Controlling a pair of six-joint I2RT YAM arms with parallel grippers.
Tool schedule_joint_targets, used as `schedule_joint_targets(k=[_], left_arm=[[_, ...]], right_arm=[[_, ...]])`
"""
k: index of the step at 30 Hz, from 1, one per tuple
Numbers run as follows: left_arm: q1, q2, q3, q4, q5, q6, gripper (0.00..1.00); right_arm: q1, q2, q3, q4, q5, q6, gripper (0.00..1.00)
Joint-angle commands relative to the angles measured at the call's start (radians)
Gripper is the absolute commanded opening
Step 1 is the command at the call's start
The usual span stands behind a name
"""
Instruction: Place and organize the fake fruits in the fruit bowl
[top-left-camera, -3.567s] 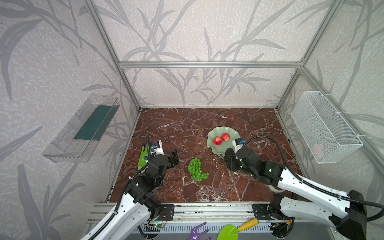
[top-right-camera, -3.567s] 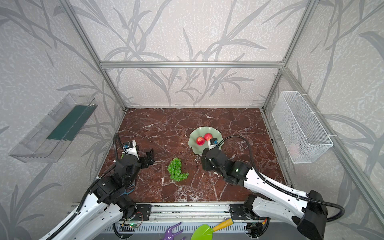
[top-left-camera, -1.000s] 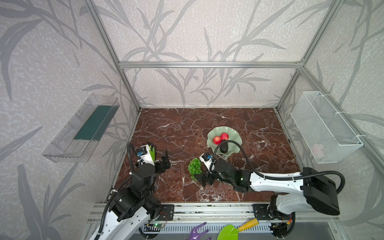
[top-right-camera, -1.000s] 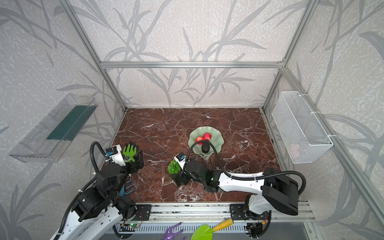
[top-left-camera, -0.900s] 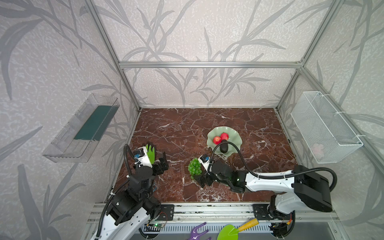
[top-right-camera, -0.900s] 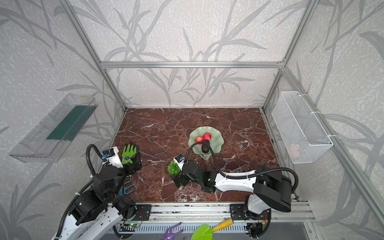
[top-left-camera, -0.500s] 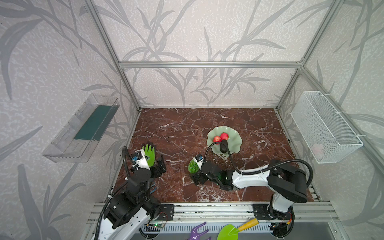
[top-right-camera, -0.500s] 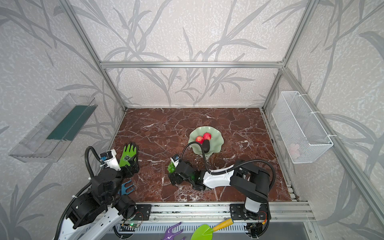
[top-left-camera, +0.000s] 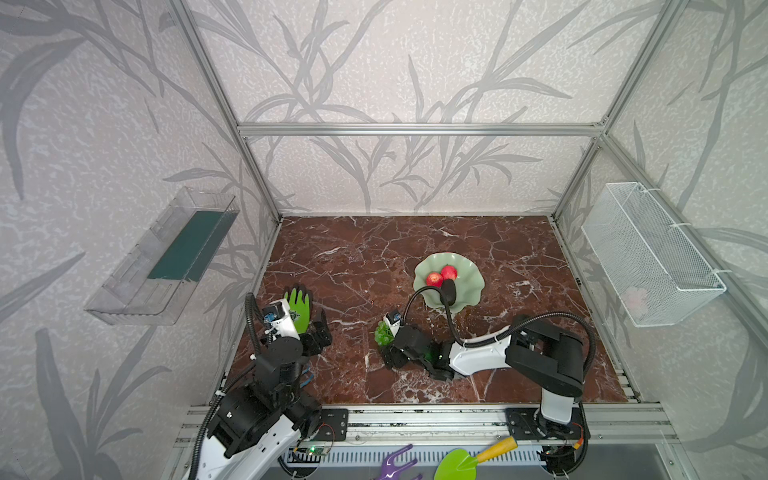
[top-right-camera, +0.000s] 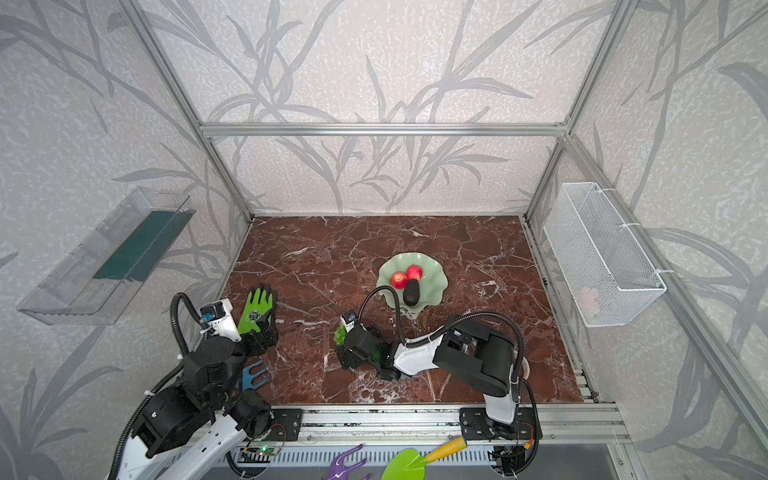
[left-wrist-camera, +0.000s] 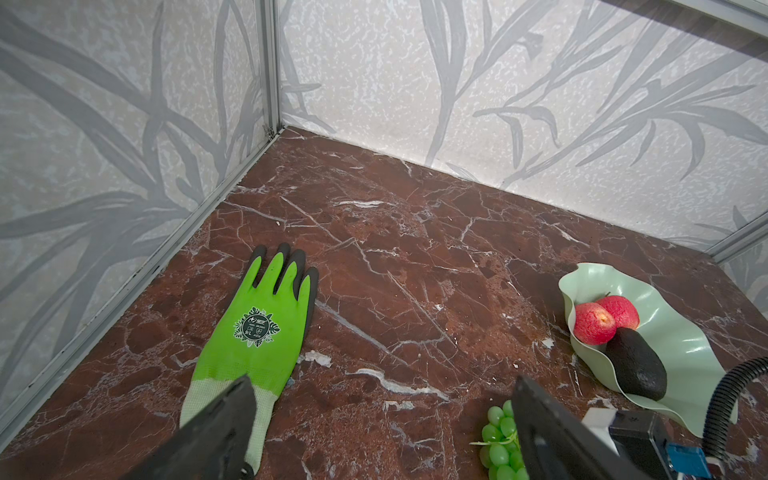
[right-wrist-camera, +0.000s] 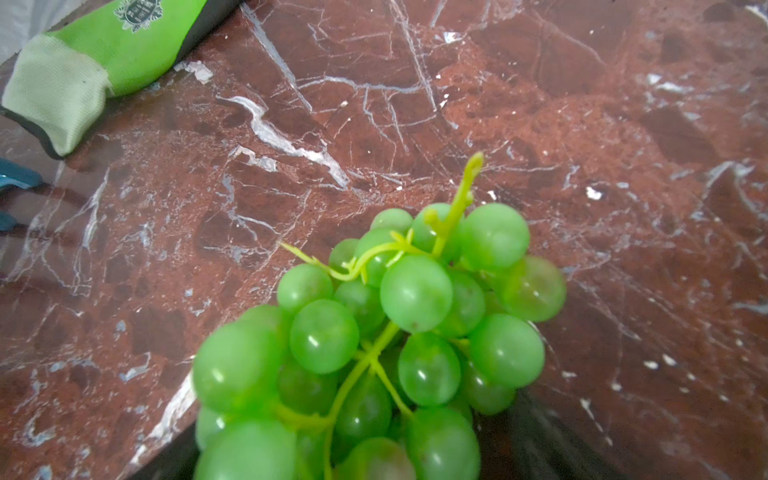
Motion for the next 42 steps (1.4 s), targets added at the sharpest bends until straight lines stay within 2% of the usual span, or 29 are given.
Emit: schedule_joint_targets(k=[1,5,12,18,25,31,42], left_arm=[[0.005,0.004,0.027,-0.021,-0.026,-0.013,0.96],[0.005,0.004,0.027,-0.023,-0.031,-0.011,0.96],[0.005,0.005,0.031,-0.034,-0.035,-0.011,0.96],[0.005,0.005,0.033,-0.037,-0.044,-0.01,0.96],[0.005,0.005,0.016,-0.014,-0.04,-0.021,0.96],[0.005,0.008,0.022,-0.012,-0.044,-0.009,0.96],[0.005,0.005,0.022,-0.007,-0.037,0.0,0.96]], right_arm=[[0.005,0.029,0.006,0.018,0.008,0.02,0.85],[0.005,0.032,-0.01,0.039,-0.005,0.029,0.69],[-0.003,-0.014,-0.036,0.058,-0.022,0.035,0.5],[-0.019,-0.107,-0.047,0.043,-0.021,0.036,0.47],[-0.089,-0.282,-0.031,-0.039,-0.042,0.045,0.44],[-0.149,-0.439,0.006,-0.192,-0.02,0.045,0.43],[-0.369,-0.659,0.051,-0.387,-0.035,0.008,0.43]])
